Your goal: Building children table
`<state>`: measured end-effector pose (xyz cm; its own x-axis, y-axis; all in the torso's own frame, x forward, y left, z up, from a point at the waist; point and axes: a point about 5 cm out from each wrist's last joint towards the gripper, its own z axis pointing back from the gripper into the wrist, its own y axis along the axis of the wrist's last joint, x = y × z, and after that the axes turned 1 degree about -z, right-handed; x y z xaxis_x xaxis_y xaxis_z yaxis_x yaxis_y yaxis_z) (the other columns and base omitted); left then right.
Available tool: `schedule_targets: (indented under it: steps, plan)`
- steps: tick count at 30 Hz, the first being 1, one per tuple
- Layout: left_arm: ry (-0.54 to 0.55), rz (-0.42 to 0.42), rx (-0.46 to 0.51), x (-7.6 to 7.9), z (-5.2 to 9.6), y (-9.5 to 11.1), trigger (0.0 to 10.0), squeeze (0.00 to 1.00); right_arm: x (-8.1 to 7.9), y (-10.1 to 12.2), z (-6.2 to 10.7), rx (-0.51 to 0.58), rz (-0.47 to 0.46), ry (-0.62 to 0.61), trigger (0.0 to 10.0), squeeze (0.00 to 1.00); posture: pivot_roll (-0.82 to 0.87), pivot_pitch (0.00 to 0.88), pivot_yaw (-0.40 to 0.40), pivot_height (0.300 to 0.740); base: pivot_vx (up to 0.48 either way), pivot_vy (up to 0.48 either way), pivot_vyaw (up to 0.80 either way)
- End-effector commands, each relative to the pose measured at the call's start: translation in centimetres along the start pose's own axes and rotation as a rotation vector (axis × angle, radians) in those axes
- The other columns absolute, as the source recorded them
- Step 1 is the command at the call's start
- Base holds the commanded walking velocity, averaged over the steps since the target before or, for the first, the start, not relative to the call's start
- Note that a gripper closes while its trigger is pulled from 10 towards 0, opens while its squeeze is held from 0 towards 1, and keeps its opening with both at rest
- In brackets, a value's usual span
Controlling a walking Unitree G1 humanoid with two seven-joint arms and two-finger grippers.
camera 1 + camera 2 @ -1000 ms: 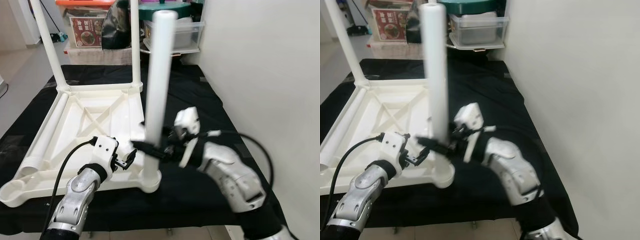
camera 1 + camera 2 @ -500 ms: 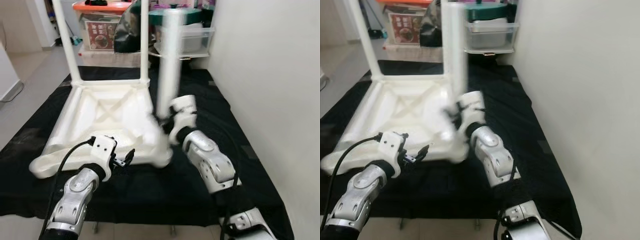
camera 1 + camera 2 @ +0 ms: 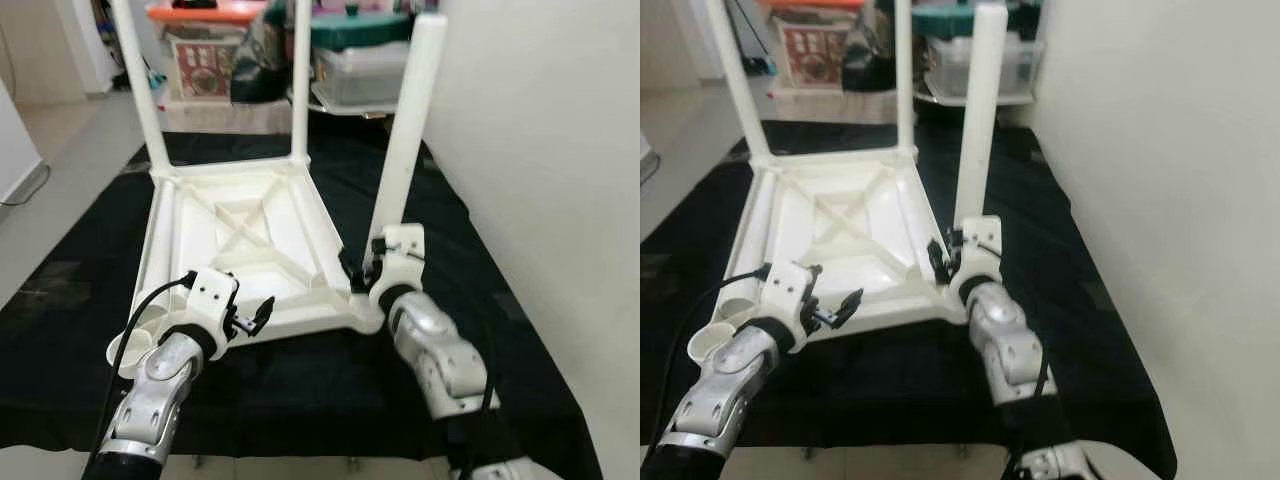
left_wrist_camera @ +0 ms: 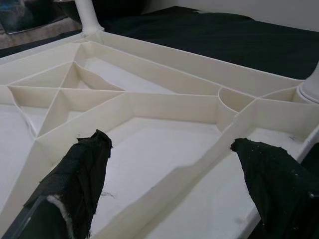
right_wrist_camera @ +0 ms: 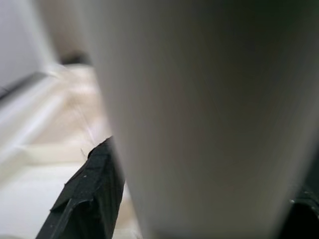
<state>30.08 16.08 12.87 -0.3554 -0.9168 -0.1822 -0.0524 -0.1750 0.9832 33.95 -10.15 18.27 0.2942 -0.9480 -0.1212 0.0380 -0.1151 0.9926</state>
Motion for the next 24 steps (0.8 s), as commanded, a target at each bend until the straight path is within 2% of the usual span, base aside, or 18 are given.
schedule_targets:
  steps: [1, 3, 5, 6, 7, 10, 13, 14, 15, 16, 17, 18, 19, 20, 21, 22, 23, 24]
  plan:
    - [0.004, -0.011, -0.022, -0.4, 0.2, -0.6, 10.0, 0.00, -1.3, 2.0, -0.2, 0.093, -0.026, 0.159, 10.0, 0.00, 0.08, 0.000, -0.046, 0.740, 0.000, 0.000, 0.00]
    - [0.005, -0.005, -0.019, -0.3, 0.2, -0.7, 10.0, 0.00, -3.0, 3.6, 0.7, 0.169, -0.013, 0.422, 10.0, 0.00, 0.09, 0.000, -0.050, 0.740, 0.000, 0.000, 0.00]
    - [0.005, -0.005, -0.019, -0.3, 0.2, -0.7, 10.0, 0.00, -3.0, 3.6, 0.7, 0.169, -0.013, 0.422, 10.0, 0.00, 0.09, 0.000, -0.050, 0.740, 0.000, 0.000, 0.00]
    - [0.003, -0.003, -0.017, -0.1, 0.1, -0.6, 10.0, 0.00, -3.8, 3.7, 1.3, 0.176, -0.009, 0.531, 10.0, 0.00, 0.09, 0.000, -0.052, 0.740, 0.000, 0.000, 0.00]
    - [0.003, -0.003, -0.017, -0.1, 0.1, -0.6, 10.0, 0.00, -3.8, 3.7, 1.3, 0.176, -0.009, 0.531, 10.0, 0.00, 0.09, 0.000, -0.052, 0.740, 0.000, 0.000, 0.00]
    - [0.006, -0.007, -0.014, -0.1, 0.1, -0.4, 10.0, 0.00, -6.0, 2.3, 3.1, 0.128, 0.066, 0.853, 10.0, 0.00, 0.11, 0.000, -0.062, 0.740, 0.000, 0.000, 0.00]
    - [0.013, -0.010, -0.018, -0.4, 0.3, -0.5, 10.0, 0.00, -6.7, 1.5, 3.6, 0.105, 0.063, 0.921, 10.0, 0.00, 0.11, 0.000, -0.063, 0.740, 0.000, 0.000, 0.00]
    - [0.016, -0.012, -0.020, -0.5, 0.4, -0.6, 10.0, 0.00, -7.0, 1.1, 3.7, 0.097, 0.060, 0.931, 9.1, 0.00, 0.12, 0.000, -0.065, 0.740, 0.000, 0.000, 0.00]
    - [0.016, -0.012, -0.020, -0.5, 0.4, -0.6, 10.0, 0.00, -7.0, 1.1, 3.7, 0.097, 0.060, 0.931, 9.1, 0.00, 0.12, 0.000, -0.065, 0.740, 0.000, 0.000, 0.00]
    - [0.018, -0.015, -0.023, -0.6, 0.5, -0.7, 10.0, 0.00, -7.2, 0.8, 3.7, 0.089, 0.055, 0.935, 5.9, 0.00, 0.11, 0.000, -0.064, 0.740, 0.000, 0.000, 0.00]
    - [0.018, -0.015, -0.023, -0.6, 0.5, -0.7, 10.0, 0.00, -7.2, 0.8, 3.7, 0.089, 0.055, 0.935, 5.9, 0.00, 0.11, 0.000, -0.064, 0.740, 0.000, 0.000, 0.00]
    - [0.020, -0.017, -0.026, -0.7, 0.5, -0.8, 10.0, 0.00, -7.0, 0.4, 3.3, 0.077, 0.055, 0.884, 0.4, 0.00, 0.11, 0.000, -0.062, 0.740, 0.000, 0.000, 0.00]
    - [0.020, -0.017, -0.026, -0.7, 0.5, -0.8, 10.0, 0.00, -7.0, 0.4, 3.3, 0.077, 0.055, 0.884, 0.4, 0.00, 0.11, 0.000, -0.062, 0.740, 0.000, 0.000, 0.00]
    - [0.017, -0.016, -0.022, -0.5, 0.4, -0.7, 10.0, 0.00, -6.2, -0.2, 2.3, 0.043, 0.058, 0.761, 0.0, 0.00, 0.11, 0.000, -0.059, 0.740, 0.000, 0.000, 0.00]
    - [0.011, -0.014, -0.021, -0.3, 0.3, -0.7, 10.0, 0.00, -4.2, -1.2, 0.3, -0.029, 0.067, 0.472, 0.0, 0.00, 0.10, 0.000, -0.054, 0.740, 0.000, 0.000, 0.00]
    - [0.011, -0.014, -0.021, -0.3, 0.3, -0.7, 10.0, 0.00, -4.2, -1.2, 0.3, -0.029, 0.067, 0.472, 0.0, 0.00, 0.10, 0.000, -0.054, 0.740, 0.000, 0.000, 0.00]
    - [0.006, -0.014, -0.020, -0.1, 0.2, -0.7, 10.0, 0.00, -1.7, -2.3, -1.0, -0.114, 0.063, 0.195, 0.0, 0.00, 0.10, 0.000, -0.054, 0.740, 0.000, 0.000, 0.00]
    - [0.006, -0.014, -0.020, -0.1, 0.2, -0.7, 10.0, 0.00, -1.7, -2.3, -1.0, -0.114, 0.063, 0.195, 0.0, 0.00, 0.10, 0.000, -0.054, 0.740, 0.000, 0.000, 0.00]
